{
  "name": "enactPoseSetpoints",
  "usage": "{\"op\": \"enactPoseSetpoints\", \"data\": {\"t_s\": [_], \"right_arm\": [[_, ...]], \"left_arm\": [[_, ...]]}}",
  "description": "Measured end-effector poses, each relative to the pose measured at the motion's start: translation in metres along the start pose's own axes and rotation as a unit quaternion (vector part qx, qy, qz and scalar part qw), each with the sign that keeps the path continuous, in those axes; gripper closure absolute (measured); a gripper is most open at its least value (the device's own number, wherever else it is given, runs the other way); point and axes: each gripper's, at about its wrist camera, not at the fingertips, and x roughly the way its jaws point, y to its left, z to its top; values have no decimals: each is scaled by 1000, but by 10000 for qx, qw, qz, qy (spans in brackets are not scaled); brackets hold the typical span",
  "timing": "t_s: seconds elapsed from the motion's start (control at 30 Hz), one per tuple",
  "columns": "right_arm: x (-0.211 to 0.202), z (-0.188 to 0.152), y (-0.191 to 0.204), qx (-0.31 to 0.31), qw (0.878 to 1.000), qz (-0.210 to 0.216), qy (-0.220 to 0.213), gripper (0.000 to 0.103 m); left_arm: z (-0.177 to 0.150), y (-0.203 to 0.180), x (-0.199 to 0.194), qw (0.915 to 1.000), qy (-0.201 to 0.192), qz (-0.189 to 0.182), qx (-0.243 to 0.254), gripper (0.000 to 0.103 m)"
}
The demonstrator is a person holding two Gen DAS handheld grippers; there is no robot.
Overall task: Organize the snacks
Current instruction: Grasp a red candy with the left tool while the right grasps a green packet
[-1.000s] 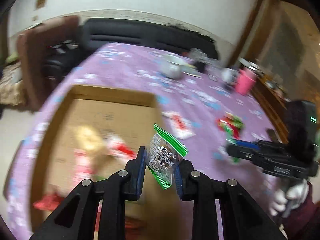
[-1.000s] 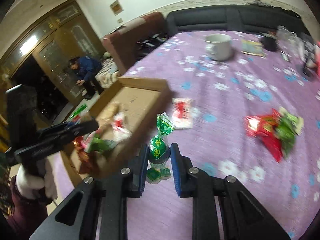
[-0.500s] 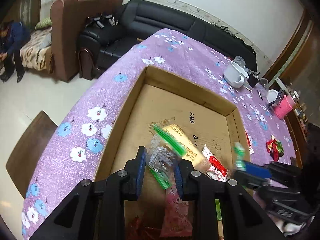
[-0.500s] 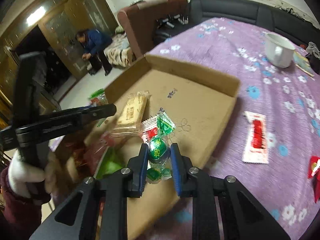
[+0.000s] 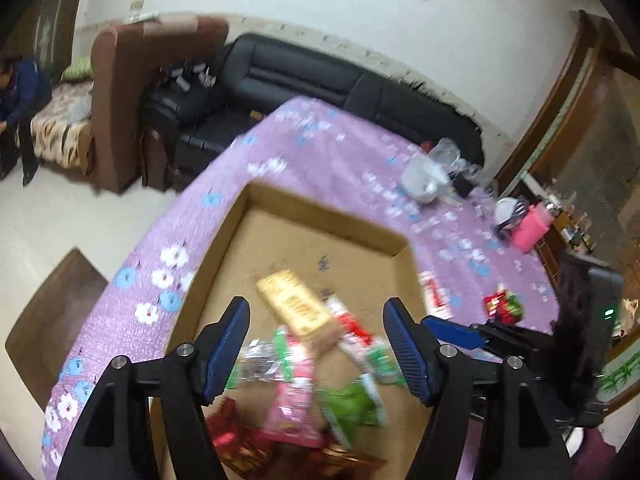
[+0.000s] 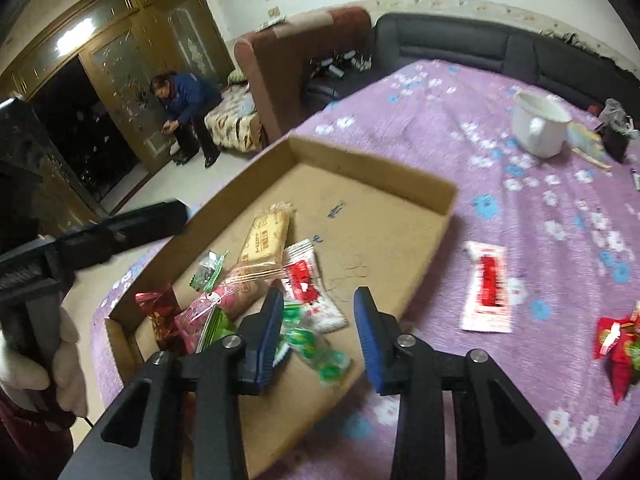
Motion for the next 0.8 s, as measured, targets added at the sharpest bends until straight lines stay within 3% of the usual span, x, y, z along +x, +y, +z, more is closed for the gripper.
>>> {"op": "enactPoseSetpoints", "data": {"t_s": [0.1, 0.13, 0.2, 0.23, 0.3, 0.4, 0.47, 0.63, 0.8], "right_arm": [[-28, -7, -7, -27, 9993, -126, -345, 60], [-42, -12, -11, -56, 9982, -252, -550, 53], [-59, -18, -18, -69, 9953, -459, -849, 38], [-69, -22, -24, -55, 9928, -580, -1042, 29], [-86, -33, -40, 51, 9877, -793, -1348, 22], [-102, -48, -79, 494, 9853, -957, -1329, 22], [-108, -59, -105, 807, 9837, -1045, -1217, 22], [-129, -83, -171, 1428, 9737, -1411, -1073, 22], [-149, -102, -234, 2241, 9583, -1346, -1158, 22]], "left_arm": [[1, -32, -37, 9979, -548, 144, 300, 20], [-1, -43, -52, 9958, -821, 48, 403, 6], [-11, -58, -72, 9898, -1258, -521, 416, 1], [-17, -61, -72, 9872, -1205, -983, 351, 1], [-30, -73, -45, 9874, -379, -1527, 179, 1], [-58, -97, -20, 9901, 3, -1343, 398, 1], [-72, -113, -8, 9878, 173, -1464, 500, 1], [-78, -142, 8, 9852, 289, -1552, 662, 1], [-81, -140, 26, 9853, 480, -1582, 439, 1]]}}
